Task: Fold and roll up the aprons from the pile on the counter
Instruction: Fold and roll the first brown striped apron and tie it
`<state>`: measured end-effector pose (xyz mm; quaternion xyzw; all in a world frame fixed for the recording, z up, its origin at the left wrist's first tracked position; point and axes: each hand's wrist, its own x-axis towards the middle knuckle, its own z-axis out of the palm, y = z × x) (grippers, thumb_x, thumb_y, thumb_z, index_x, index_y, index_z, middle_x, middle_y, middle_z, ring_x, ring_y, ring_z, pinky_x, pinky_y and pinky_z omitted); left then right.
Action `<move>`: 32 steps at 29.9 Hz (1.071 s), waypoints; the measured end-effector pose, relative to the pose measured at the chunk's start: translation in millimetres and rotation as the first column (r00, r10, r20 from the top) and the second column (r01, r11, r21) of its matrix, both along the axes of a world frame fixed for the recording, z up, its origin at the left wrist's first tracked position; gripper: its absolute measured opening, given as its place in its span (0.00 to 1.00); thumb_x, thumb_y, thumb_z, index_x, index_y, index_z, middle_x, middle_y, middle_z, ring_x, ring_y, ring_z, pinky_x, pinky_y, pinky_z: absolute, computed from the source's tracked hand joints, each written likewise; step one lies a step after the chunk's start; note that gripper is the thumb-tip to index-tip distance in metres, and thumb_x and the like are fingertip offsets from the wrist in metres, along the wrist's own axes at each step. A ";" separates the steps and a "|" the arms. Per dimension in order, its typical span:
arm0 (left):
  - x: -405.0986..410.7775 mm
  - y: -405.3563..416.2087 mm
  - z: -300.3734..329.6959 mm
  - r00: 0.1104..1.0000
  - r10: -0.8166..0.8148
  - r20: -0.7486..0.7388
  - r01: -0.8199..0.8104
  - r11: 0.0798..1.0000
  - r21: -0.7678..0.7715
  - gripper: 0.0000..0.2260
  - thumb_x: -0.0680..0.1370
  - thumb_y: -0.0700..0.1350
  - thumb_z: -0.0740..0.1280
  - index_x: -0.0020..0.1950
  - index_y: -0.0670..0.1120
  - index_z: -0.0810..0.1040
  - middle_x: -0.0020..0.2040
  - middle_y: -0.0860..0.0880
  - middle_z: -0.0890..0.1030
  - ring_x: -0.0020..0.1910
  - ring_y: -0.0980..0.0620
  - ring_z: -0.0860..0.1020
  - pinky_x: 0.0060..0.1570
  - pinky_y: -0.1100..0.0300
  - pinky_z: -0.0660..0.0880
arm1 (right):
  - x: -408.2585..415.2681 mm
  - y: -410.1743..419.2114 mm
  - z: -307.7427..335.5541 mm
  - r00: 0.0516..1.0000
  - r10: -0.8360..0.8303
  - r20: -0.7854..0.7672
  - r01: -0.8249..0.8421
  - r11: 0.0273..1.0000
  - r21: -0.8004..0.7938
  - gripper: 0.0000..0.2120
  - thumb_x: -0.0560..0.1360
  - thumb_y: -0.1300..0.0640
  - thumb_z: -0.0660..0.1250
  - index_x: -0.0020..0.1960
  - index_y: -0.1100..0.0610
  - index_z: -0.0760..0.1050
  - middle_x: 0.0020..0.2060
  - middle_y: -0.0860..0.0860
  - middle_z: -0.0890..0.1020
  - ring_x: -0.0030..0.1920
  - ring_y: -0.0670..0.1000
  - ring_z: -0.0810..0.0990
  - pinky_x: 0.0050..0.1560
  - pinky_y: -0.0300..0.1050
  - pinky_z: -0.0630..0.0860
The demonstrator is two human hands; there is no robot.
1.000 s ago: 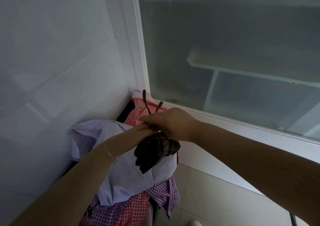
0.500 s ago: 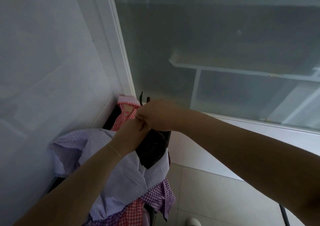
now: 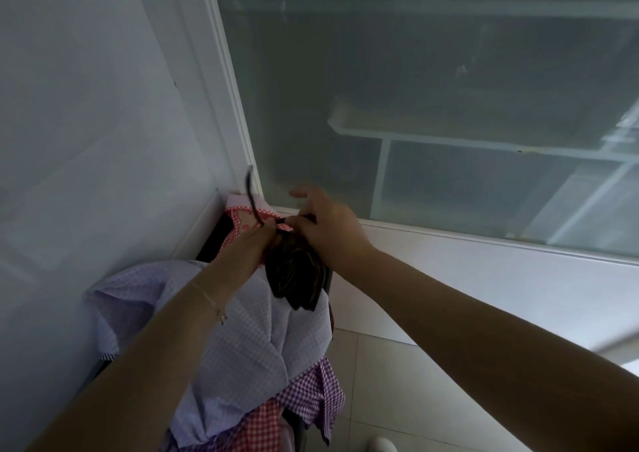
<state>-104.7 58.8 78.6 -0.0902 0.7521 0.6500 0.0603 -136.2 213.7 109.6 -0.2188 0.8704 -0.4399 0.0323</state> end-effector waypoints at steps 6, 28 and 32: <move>3.4 -5.1 2.4 0.986 -0.041 0.164 -0.015 0.945 0.326 0.12 0.83 0.42 0.54 0.53 0.41 0.77 0.50 0.42 0.80 0.52 0.45 0.78 0.60 0.52 0.71 | 2.6 -0.7 -7.2 0.971 0.173 -0.164 -0.140 0.971 0.194 0.05 0.79 0.53 0.63 0.48 0.54 0.75 0.46 0.49 0.76 0.45 0.47 0.73 0.48 0.38 0.71; 45.2 -51.1 2.2 0.507 -0.535 -0.676 -0.526 0.429 -0.734 0.10 0.79 0.48 0.61 0.58 0.47 0.73 0.51 0.49 0.76 0.34 0.48 0.80 0.30 0.58 0.78 | -5.3 -38.5 11.6 0.883 0.367 0.293 -0.371 0.928 -0.045 0.13 0.81 0.58 0.60 0.63 0.57 0.76 0.46 0.46 0.81 0.42 0.40 0.77 0.46 0.26 0.72; 49.2 -53.9 1.4 0.496 -0.517 -0.698 -0.586 0.394 -0.708 0.09 0.78 0.48 0.64 0.55 0.45 0.75 0.45 0.44 0.81 0.28 0.47 0.77 0.25 0.57 0.75 | -15.3 -35.7 8.2 0.758 0.441 0.482 -0.394 0.897 -0.201 0.10 0.79 0.61 0.63 0.56 0.62 0.79 0.55 0.57 0.82 0.50 0.48 0.80 0.52 0.36 0.76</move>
